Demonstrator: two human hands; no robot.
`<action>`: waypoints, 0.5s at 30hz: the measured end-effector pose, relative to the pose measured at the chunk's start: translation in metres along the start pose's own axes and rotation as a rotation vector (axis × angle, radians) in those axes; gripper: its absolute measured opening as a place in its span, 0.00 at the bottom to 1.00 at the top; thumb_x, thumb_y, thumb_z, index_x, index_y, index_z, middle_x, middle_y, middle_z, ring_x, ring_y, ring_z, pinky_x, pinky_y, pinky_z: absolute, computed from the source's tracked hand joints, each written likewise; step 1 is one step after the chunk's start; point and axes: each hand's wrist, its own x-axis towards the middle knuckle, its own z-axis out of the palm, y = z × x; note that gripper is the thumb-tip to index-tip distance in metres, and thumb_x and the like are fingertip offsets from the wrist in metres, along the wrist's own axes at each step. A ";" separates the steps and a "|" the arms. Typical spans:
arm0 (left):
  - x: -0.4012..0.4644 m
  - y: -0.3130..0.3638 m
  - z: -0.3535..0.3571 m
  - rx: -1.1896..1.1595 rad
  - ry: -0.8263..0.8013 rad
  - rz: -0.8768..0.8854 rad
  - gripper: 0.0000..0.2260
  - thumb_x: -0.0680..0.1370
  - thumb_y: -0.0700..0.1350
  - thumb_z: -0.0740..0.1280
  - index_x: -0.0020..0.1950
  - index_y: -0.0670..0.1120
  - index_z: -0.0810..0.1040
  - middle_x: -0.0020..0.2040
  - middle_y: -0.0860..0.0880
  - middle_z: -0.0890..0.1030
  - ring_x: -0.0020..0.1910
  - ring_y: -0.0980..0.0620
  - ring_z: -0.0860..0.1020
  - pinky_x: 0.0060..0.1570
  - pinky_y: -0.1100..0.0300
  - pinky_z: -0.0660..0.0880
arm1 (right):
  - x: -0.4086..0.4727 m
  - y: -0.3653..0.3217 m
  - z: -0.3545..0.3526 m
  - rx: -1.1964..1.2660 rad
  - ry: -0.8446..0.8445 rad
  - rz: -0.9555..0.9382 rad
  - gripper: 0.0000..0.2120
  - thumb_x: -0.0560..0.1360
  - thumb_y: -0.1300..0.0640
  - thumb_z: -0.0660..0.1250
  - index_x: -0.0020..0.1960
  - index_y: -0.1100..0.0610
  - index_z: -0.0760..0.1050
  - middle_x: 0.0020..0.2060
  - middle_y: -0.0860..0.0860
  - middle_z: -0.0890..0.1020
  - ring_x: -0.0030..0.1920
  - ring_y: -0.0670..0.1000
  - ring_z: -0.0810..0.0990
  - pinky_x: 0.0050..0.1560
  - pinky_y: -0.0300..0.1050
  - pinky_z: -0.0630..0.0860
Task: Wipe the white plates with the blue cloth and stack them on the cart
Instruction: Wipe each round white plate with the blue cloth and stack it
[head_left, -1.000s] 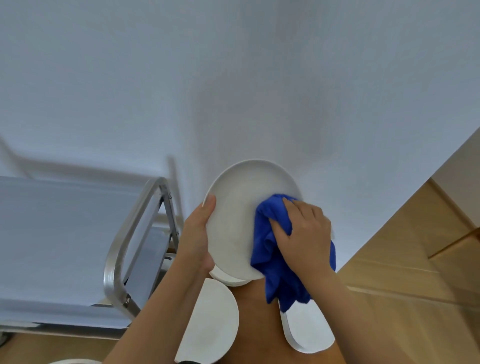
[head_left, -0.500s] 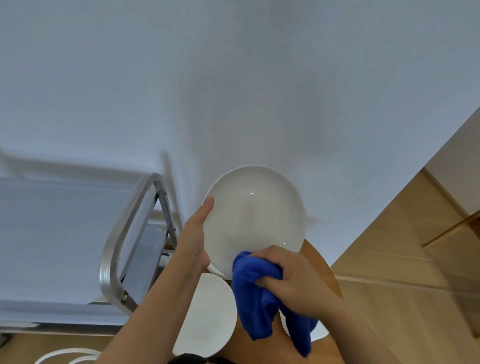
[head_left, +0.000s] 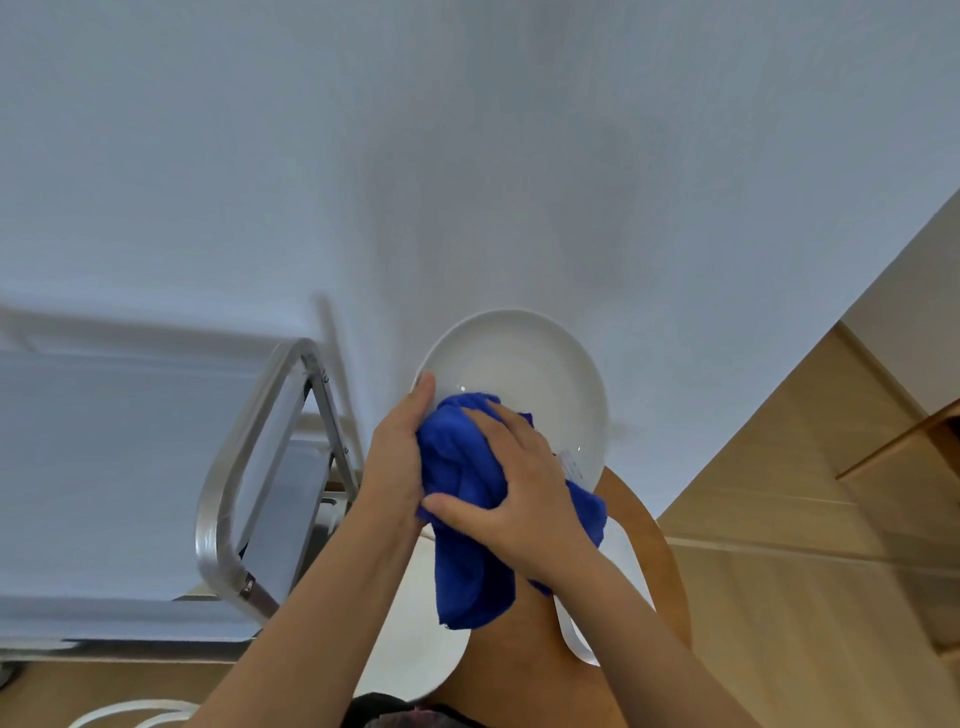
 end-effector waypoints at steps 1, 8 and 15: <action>0.000 0.000 -0.003 0.000 0.024 -0.018 0.34 0.69 0.65 0.69 0.57 0.35 0.80 0.54 0.35 0.81 0.55 0.38 0.80 0.56 0.44 0.77 | -0.002 0.001 -0.001 -0.034 -0.024 -0.031 0.39 0.62 0.30 0.62 0.70 0.40 0.61 0.69 0.39 0.66 0.67 0.43 0.65 0.69 0.50 0.64; 0.004 -0.003 -0.004 0.004 0.184 0.076 0.29 0.64 0.60 0.72 0.58 0.42 0.80 0.53 0.39 0.83 0.52 0.37 0.81 0.55 0.40 0.76 | -0.033 0.023 0.002 -0.370 0.024 -0.185 0.38 0.59 0.43 0.77 0.65 0.49 0.67 0.58 0.48 0.79 0.54 0.51 0.79 0.58 0.52 0.76; 0.005 0.018 -0.014 0.073 0.165 0.135 0.21 0.70 0.57 0.67 0.59 0.49 0.79 0.53 0.43 0.84 0.47 0.42 0.84 0.39 0.46 0.80 | -0.062 0.085 -0.012 -0.501 0.337 -0.175 0.37 0.53 0.62 0.81 0.59 0.57 0.71 0.52 0.56 0.78 0.45 0.59 0.81 0.45 0.60 0.79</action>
